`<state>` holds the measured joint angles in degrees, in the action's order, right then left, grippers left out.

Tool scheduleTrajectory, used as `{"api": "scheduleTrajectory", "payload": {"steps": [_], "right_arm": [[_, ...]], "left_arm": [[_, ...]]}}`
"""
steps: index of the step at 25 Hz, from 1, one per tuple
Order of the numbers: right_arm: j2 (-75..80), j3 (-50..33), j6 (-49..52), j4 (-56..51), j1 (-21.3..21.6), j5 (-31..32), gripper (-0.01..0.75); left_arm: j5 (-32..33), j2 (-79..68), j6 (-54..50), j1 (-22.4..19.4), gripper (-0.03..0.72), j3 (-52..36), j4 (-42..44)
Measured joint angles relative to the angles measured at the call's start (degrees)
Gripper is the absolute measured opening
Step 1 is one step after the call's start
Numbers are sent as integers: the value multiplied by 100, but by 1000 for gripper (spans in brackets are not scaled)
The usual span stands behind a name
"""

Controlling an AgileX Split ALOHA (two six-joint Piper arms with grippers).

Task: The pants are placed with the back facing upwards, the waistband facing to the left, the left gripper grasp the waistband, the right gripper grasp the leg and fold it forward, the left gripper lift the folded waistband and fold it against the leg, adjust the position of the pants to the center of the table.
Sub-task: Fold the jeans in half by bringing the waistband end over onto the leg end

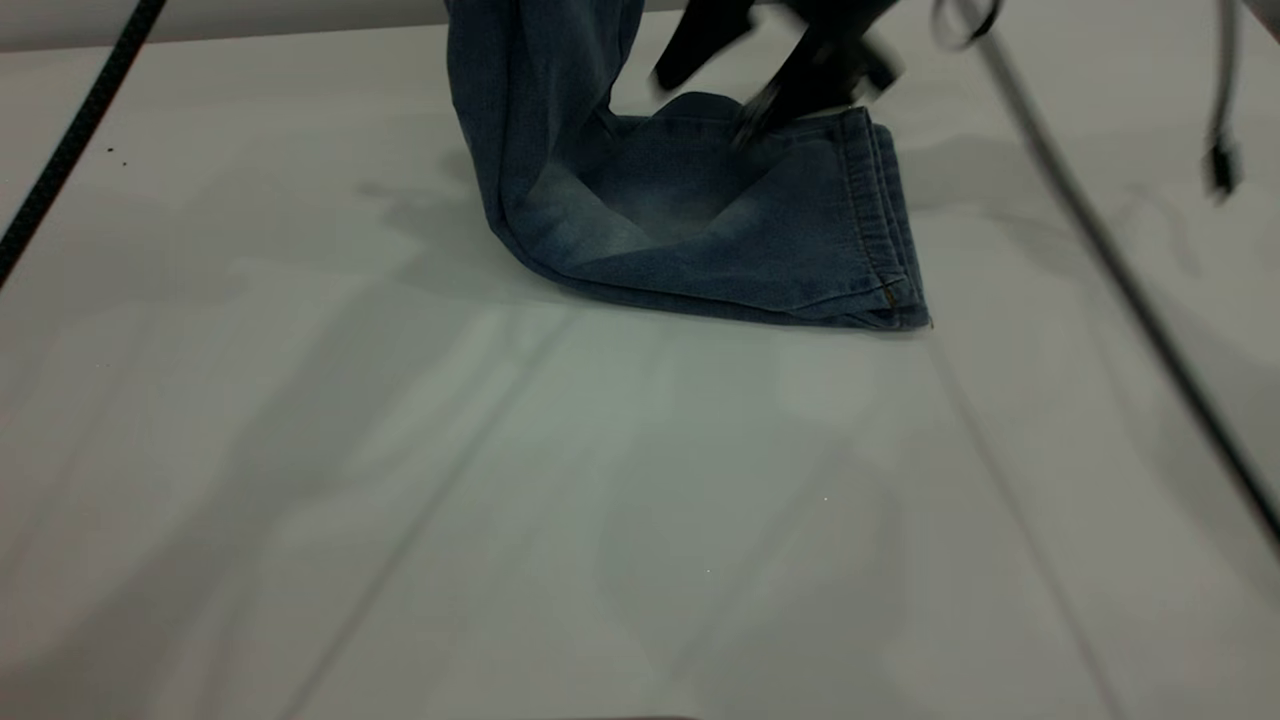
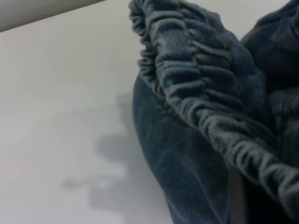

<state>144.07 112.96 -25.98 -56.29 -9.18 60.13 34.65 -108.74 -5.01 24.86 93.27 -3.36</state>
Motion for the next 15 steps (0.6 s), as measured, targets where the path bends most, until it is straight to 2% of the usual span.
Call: {"api": "scheduleTrajectory", "payload": {"steps": [7,15], "right_arm": [[-648,0,-22,363,802,94,486],[-1644,0,-61,403,1658,139,486]], "left_arm": [[-108,-134,0,370,90,-6,-65],[-457,-1091,0,989,90,-6,-96]]}}
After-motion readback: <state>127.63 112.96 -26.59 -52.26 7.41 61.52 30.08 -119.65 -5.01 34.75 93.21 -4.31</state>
